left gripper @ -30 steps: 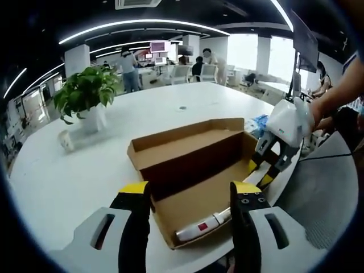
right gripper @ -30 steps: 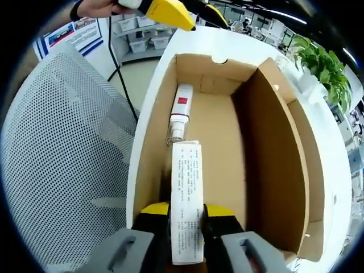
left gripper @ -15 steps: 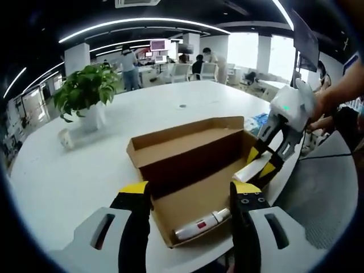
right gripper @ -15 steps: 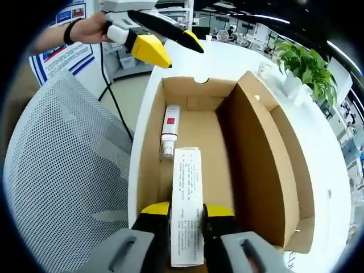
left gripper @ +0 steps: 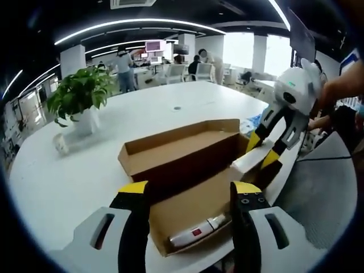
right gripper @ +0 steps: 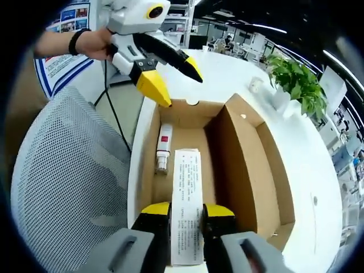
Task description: Operate the shoe box by opening the lid, removing the specified soft item, and placing it in the target area until the item is outside and the box remains undamaged.
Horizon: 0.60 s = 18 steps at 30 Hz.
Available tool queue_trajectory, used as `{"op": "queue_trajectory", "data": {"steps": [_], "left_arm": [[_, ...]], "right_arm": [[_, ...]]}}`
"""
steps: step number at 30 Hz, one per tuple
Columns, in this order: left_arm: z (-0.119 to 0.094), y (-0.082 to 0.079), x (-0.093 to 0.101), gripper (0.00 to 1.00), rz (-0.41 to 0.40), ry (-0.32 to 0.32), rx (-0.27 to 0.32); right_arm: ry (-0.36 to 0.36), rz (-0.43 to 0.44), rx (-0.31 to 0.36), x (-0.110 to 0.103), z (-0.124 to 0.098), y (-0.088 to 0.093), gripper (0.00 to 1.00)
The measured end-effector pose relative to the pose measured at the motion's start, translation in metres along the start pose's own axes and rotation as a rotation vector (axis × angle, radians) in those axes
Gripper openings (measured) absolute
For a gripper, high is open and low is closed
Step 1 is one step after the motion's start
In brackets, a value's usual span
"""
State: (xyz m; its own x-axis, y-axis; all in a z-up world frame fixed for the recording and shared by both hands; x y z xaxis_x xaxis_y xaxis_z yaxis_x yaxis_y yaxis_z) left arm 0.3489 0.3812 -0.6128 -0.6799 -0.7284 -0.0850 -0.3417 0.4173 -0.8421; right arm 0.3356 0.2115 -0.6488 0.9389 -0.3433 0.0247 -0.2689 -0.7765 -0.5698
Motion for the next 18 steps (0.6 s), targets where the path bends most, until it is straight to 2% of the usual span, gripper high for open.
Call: {"op": "queue_trajectory", "data": {"steps": [5, 12, 18], "left_arm": [[0.001, -0.001, 0.002, 0.57, -0.004, 0.008, 0.003], [0.000, -0.006, 0.003, 0.57, -0.001, 0.009, 0.014], [0.000, -0.005, 0.003, 0.57, 0.001, 0.009, 0.007]], "right_arm": [[0.024, -0.013, 0.022, 0.003, -0.016, -0.007, 0.16], [0.045, -0.016, 0.028, 0.008, -0.029, -0.004, 0.16], [0.054, -0.033, 0.014, 0.009, -0.037, 0.010, 0.16]]}}
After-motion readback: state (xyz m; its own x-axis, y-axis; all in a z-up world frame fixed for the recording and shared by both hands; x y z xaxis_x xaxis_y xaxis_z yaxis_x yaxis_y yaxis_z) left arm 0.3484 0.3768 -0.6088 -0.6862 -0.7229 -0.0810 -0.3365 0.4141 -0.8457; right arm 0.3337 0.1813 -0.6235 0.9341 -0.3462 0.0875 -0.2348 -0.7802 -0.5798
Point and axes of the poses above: the point that each gripper's makers call its tool centre point, and the gripper's own axes: z roughly forward along the fingers, x roughly to its right, y roughly out of its underside, the point moved 4 cm from there along -z, roughly backward along the fingers, and after that the axes turned 8 degrees about z, right-handed, at the moved point
